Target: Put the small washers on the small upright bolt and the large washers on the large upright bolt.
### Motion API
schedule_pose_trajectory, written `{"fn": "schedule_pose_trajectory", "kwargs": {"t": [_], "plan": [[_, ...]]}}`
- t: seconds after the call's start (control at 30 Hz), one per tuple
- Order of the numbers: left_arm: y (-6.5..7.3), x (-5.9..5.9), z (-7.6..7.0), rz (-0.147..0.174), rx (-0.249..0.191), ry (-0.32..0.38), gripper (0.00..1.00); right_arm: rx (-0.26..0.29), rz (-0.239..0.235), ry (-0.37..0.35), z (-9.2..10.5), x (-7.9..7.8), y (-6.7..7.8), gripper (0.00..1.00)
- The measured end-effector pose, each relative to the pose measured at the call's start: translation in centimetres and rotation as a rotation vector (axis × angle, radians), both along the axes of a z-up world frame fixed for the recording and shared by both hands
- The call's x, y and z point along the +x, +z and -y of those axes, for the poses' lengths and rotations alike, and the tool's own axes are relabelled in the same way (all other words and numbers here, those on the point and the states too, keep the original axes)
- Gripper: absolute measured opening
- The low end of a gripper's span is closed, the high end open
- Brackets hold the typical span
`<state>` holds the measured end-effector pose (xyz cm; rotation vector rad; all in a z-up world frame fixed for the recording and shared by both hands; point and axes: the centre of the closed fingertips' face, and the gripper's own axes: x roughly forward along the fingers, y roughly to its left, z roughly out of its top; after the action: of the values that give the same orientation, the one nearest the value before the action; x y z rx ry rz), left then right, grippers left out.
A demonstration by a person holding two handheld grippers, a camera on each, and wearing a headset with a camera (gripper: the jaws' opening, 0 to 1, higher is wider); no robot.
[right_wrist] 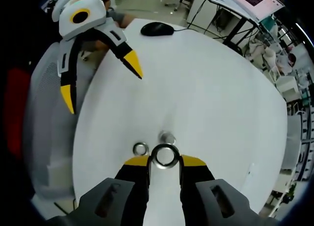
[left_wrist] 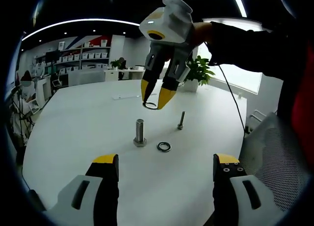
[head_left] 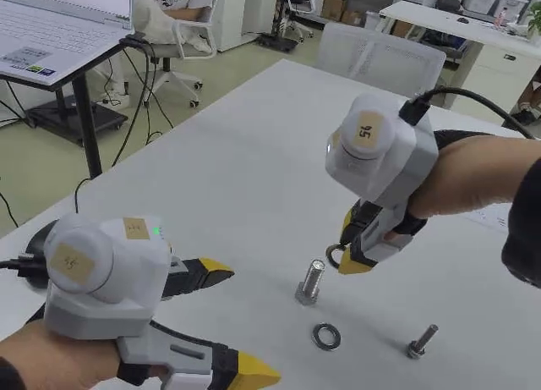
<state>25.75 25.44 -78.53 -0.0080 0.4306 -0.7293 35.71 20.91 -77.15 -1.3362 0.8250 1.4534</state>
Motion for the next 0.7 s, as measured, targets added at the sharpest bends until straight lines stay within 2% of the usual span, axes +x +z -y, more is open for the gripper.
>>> {"fn": "schedule_pose_trajectory", "kwargs": {"t": [0.17,0.7], "plan": [[-0.1,0.0,-0.1,-0.004,0.000,0.004,0.78,-0.008,-0.011,0.010,-0.5,0.6,-0.8,0.24],[-0.4,0.2,-0.7,-0.008,0.002,0.035,0.78,-0.033,-0.033,0.037,-1.4,1.1,-2.3,0.24]]}}
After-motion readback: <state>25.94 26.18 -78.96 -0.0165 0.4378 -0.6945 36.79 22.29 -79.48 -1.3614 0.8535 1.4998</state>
